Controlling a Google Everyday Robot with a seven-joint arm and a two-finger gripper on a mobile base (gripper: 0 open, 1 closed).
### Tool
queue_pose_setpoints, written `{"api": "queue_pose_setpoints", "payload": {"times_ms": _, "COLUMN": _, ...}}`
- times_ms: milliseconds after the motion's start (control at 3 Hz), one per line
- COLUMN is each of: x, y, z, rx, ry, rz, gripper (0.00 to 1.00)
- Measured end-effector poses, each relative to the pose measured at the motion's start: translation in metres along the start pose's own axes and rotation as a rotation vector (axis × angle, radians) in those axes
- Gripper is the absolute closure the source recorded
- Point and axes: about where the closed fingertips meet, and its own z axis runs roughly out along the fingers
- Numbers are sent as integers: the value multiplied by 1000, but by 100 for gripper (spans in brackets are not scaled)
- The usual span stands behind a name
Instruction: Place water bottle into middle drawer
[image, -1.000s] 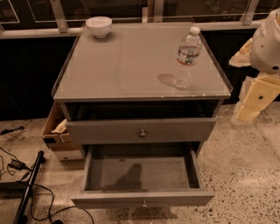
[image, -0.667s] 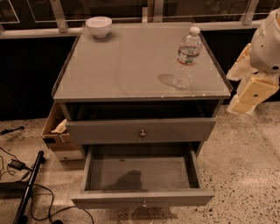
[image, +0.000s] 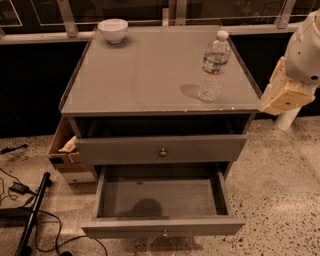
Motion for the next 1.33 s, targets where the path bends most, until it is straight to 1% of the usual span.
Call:
{"api": "queue_pose_setpoints", "payload": {"times_ms": 333, "x": 0, "y": 0, "z": 0, "rx": 0, "ry": 0, "rz": 0, "gripper": 42}}
{"api": "queue_pose_setpoints", "payload": {"times_ms": 667, "x": 11, "y": -7, "z": 2, "rx": 71, "ry": 47, "rz": 66, "gripper": 19}}
{"api": "queue_pose_setpoints", "payload": {"times_ms": 1000, "x": 30, "y": -23, "z": 8, "rx": 179, "ry": 98, "rz": 170, "gripper": 0}}
{"api": "queue_pose_setpoints", "payload": {"times_ms": 1333, "x": 59, "y": -57, "z": 20, "rx": 290, "ry": 117, "rz": 267, "gripper": 0}}
